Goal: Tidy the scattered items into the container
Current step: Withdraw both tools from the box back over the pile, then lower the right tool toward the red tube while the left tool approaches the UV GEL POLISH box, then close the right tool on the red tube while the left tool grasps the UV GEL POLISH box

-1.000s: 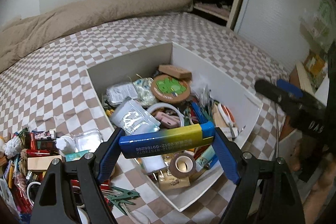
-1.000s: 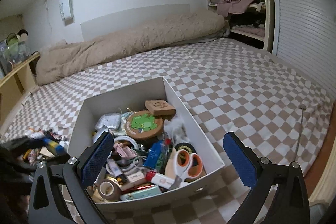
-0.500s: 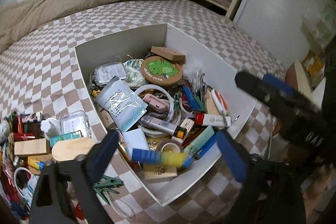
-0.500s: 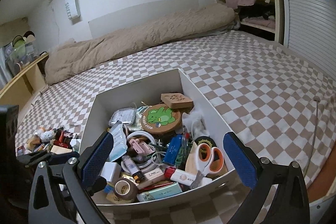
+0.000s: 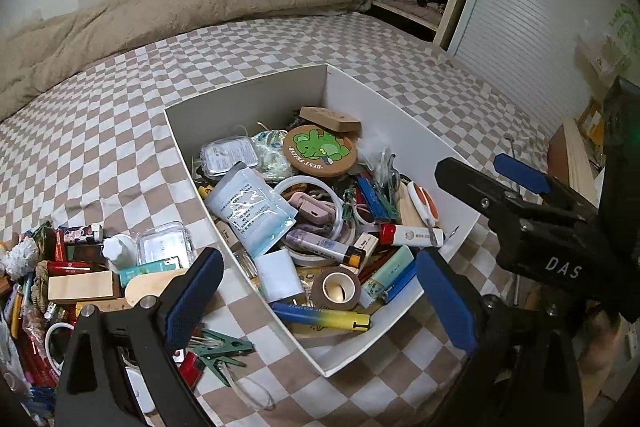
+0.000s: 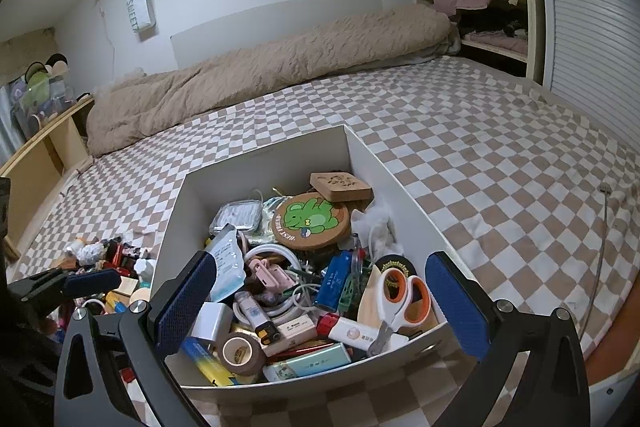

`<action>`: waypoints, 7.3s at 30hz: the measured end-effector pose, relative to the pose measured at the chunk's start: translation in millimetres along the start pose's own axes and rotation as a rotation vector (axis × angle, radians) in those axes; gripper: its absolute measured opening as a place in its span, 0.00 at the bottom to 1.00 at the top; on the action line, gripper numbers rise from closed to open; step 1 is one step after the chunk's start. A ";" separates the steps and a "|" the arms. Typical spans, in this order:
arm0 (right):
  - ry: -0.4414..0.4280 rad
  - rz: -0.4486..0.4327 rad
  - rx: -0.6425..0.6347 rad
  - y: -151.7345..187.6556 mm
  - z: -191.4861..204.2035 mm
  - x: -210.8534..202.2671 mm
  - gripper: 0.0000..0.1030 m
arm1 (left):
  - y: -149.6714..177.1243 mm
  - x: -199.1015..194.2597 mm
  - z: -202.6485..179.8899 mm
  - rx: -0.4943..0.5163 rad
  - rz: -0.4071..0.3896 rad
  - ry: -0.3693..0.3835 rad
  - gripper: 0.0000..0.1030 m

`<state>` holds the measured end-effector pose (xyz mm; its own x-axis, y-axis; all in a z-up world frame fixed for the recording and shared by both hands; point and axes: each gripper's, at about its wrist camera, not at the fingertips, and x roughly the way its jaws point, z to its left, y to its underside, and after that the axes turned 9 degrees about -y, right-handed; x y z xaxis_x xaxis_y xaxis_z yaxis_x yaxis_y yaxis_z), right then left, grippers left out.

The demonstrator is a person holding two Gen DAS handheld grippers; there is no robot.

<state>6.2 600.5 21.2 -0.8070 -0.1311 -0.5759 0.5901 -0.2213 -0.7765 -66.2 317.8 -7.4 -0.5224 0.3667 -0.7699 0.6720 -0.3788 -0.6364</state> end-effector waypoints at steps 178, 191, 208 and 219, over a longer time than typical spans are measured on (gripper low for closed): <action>-0.403 0.406 -0.556 162.2 196.3 121.9 1.00 | 252.0 -24.6 234.1 -0.172 0.280 -0.303 1.00; -0.461 0.439 -0.606 163.9 209.2 131.9 1.00 | 253.7 -31.2 242.3 -0.227 0.247 -0.258 0.99; -0.436 0.386 -0.537 175.2 208.2 115.7 0.81 | 250.0 -39.8 241.2 -0.203 0.226 -0.261 0.84; -0.425 0.377 -0.522 181.3 210.6 110.2 0.81 | 248.5 -49.9 252.2 -0.317 0.206 -0.184 0.84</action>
<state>18.9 342.5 -129.1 -0.4272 -0.4905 -0.7596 0.6775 0.3827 -0.6281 -5.5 -8.9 -139.4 -0.4260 0.1415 -0.8936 0.8855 -0.1373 -0.4439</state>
